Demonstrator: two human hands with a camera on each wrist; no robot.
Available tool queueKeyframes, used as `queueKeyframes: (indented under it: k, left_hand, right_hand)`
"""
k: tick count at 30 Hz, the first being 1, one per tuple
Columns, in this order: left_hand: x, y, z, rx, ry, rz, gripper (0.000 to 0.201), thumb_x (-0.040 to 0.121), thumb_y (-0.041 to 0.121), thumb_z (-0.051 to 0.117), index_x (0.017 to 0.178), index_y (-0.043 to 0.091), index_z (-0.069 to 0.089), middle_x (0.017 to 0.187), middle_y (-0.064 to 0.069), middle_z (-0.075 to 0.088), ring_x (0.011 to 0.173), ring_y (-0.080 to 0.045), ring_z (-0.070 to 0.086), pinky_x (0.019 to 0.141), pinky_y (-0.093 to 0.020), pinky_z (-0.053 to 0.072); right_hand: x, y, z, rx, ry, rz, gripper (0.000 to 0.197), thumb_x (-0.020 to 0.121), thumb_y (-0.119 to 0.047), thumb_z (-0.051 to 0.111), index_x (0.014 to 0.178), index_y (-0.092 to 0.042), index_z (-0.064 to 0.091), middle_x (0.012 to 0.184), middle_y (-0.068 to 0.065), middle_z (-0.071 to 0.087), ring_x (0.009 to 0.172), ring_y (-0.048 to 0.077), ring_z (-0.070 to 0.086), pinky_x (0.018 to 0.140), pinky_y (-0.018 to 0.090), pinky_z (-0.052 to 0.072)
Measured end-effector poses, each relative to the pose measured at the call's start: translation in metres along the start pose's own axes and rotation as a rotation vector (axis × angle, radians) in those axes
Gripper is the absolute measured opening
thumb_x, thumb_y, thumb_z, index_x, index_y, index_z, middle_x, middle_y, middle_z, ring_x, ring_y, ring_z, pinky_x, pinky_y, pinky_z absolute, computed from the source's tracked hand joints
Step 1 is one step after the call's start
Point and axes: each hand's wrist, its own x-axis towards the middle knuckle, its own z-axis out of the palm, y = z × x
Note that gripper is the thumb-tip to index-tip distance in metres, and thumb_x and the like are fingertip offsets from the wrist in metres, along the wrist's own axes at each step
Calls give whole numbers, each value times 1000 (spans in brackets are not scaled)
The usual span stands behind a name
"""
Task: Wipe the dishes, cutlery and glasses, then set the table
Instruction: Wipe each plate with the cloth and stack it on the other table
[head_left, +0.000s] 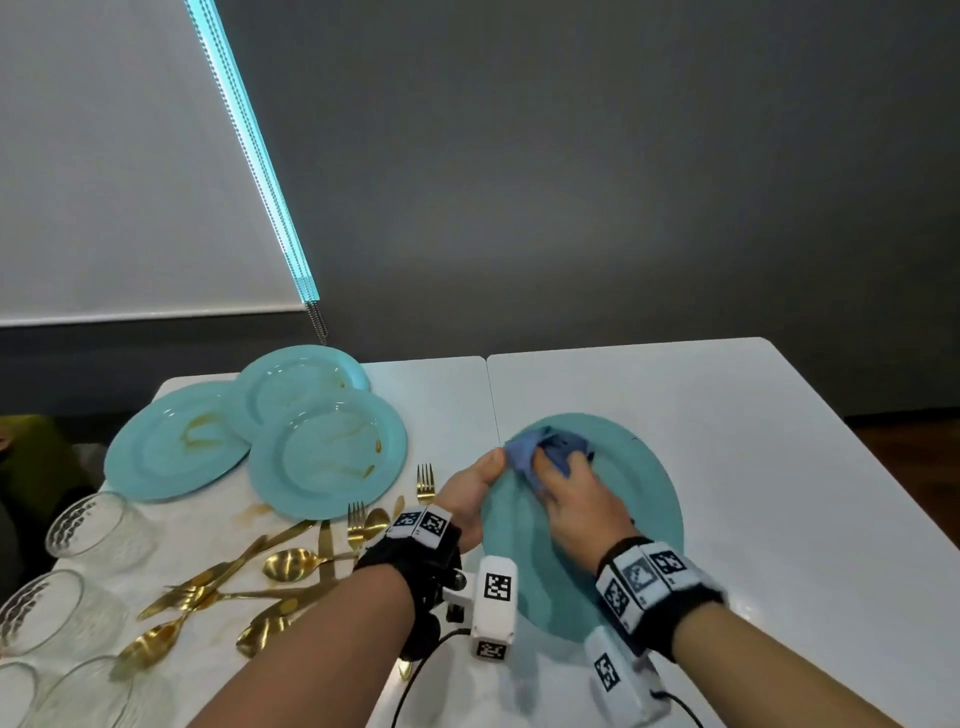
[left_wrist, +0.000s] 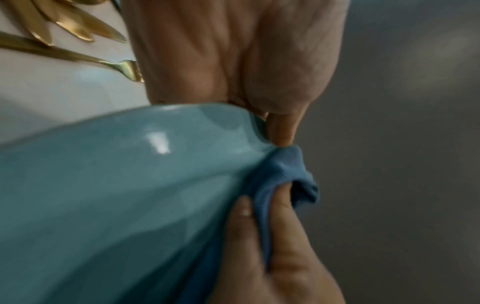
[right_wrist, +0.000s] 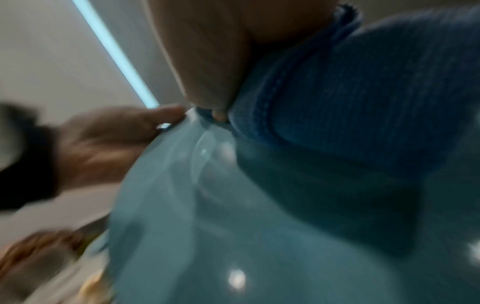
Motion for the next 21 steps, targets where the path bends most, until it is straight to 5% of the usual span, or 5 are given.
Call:
queueKeyframes:
  k: [5,8,11,16,21]
  left_hand:
    - [3,-14,-23,-63,101,-110,57,99,45,29,128,3,54,123,-23,60,114,-36,57,93,-46,45]
    - [4,-22,-29,14,150,-90,50,101,38,30,134,5,49,121,-19,61,105,-32,60,83,-40,50]
    - [8,-34,-37,62,217,-86,48,102,37,31,134,7,49,127,-18,59,106,-31,60,81,-40,51]
    - [11,-59,-36,192,245,-115,43,102,37,32,126,8,54,124,-17,61,107,-31,60,89,-43,50]
    - [18,-87,-45,390,282,-55,47,99,40,38,133,10,48,123,-15,61,114,-34,58,101,-53,45]
  right_hand:
    - [-45,25,31,-264,-435,-329,37,94,-22,41,124,-42,34,117,15,42,98,34,54,68,37,38]
    - [-65,68,27,-447,-621,-291,39,97,-23,39,133,-36,45,126,11,41,111,29,52,74,34,38]
    - [-72,101,14,-416,-517,-91,43,96,-26,39,136,-43,39,134,8,39,116,27,51,86,34,45]
    - [-62,112,-11,-251,-225,166,48,97,-26,39,140,-47,32,141,7,35,115,30,53,87,33,48]
    - [-61,113,-18,-84,-147,253,45,97,-31,43,140,-41,35,124,10,43,108,31,54,88,31,43]
